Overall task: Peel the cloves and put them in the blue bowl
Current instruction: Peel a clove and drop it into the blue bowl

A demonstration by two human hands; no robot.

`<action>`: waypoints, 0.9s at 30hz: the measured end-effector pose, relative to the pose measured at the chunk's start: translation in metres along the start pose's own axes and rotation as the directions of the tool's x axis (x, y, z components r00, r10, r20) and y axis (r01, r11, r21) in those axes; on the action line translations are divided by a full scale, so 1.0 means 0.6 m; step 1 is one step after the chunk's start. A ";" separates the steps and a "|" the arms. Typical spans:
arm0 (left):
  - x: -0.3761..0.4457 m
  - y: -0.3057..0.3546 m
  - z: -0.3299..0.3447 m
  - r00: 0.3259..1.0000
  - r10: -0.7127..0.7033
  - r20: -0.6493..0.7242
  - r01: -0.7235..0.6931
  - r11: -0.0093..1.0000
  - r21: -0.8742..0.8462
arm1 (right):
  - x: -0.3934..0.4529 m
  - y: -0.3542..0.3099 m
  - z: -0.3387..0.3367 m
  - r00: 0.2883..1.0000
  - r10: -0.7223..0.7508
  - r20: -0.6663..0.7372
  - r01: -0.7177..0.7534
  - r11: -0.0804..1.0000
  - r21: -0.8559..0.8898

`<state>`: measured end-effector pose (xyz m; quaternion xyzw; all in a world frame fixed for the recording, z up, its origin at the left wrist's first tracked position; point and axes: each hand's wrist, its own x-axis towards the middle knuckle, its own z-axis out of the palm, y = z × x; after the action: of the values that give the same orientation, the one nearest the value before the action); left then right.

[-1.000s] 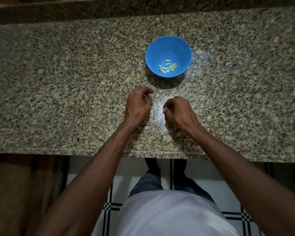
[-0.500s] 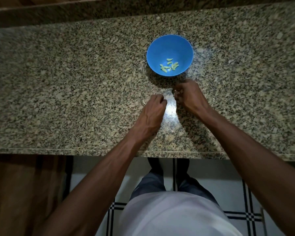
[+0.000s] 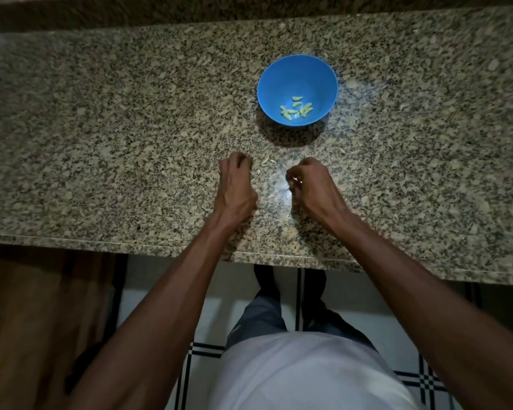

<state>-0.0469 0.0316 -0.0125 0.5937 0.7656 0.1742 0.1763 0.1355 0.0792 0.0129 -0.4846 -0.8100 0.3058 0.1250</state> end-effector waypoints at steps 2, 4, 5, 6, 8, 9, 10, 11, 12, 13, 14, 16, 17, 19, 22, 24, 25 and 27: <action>-0.019 0.006 0.012 0.998 0.051 0.024 -0.051 0.998 0.020 | -0.009 0.004 0.001 1.000 0.000 -0.008 0.000 1.000 -0.004; -0.053 0.016 0.025 0.994 0.099 0.054 -0.100 0.995 0.004 | -0.017 0.011 -0.002 1.000 0.004 -0.008 -0.004 1.000 0.010; -0.067 0.021 0.030 0.991 0.122 0.063 -0.121 0.993 -0.019 | -0.020 0.013 -0.005 1.000 0.007 -0.005 -0.007 1.000 0.022; -0.078 0.025 0.034 0.990 0.131 0.055 -0.128 0.991 -0.045 | -0.024 0.015 -0.008 1.000 0.010 -0.002 -0.010 0.999 0.032; -0.080 0.030 0.035 0.995 0.104 0.001 -0.104 0.991 -0.085 | -0.028 0.021 -0.013 1.000 0.014 -0.013 -0.013 0.998 0.058; -0.074 0.032 0.033 0.996 0.084 -0.025 -0.086 0.992 -0.089 | -0.028 0.023 -0.015 1.000 0.016 -0.025 -0.015 0.997 0.074; -0.063 0.036 0.031 0.996 0.073 -0.044 -0.077 0.994 -0.081 | -0.029 0.025 -0.016 0.999 0.019 -0.034 -0.016 0.996 0.088; -0.050 0.042 0.029 0.995 0.083 -0.054 -0.087 0.994 -0.063 | -0.031 0.026 -0.018 0.999 0.021 -0.041 -0.016 0.995 0.098; -0.036 0.047 0.029 0.992 0.111 -0.052 -0.113 0.993 -0.038 | -0.033 0.026 -0.018 0.999 0.024 -0.044 -0.019 0.995 0.100; -0.021 0.052 0.030 0.988 0.152 -0.041 -0.152 0.988 0.000 | -0.035 0.026 -0.019 0.999 0.028 -0.044 -0.023 0.995 0.101; -0.009 0.058 0.034 0.981 0.193 -0.024 -0.191 0.980 0.046 | -0.039 0.026 -0.019 0.999 0.030 -0.040 -0.026 0.995 0.100; 0.007 0.065 0.044 0.970 0.243 0.021 -0.243 0.960 0.140 | -0.045 0.027 -0.017 0.999 0.023 -0.029 -0.020 0.995 0.101; 0.008 0.068 0.050 0.968 0.249 0.042 -0.252 0.952 0.173 | -0.048 0.028 -0.016 1.000 0.017 -0.024 -0.014 0.994 0.105; -0.004 0.070 0.058 0.968 0.242 0.061 -0.249 0.947 0.203 | -0.054 0.029 -0.016 1.000 0.012 -0.017 -0.010 0.992 0.127; -0.043 0.063 0.061 0.965 0.255 0.064 -0.262 0.953 0.154 | -0.064 0.032 -0.022 1.000 0.016 -0.010 -0.015 0.988 0.154; -0.063 0.053 0.055 0.972 0.233 0.026 -0.234 0.966 0.110 | -0.070 0.037 -0.026 1.000 0.023 -0.021 -0.019 0.985 0.173; -0.066 0.049 0.050 0.980 0.201 -0.002 -0.200 0.975 0.097 | -0.072 0.041 -0.028 0.999 0.035 -0.024 -0.030 0.982 0.188; -0.056 0.041 0.043 0.986 0.161 -0.043 -0.156 0.982 0.102 | -0.075 0.042 -0.032 0.999 0.048 -0.017 -0.044 0.978 0.203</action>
<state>-0.0061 0.0064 -0.0211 0.6561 0.7277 0.1650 0.1128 0.1856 0.0563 0.0168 -0.4912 -0.7617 0.3842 0.1757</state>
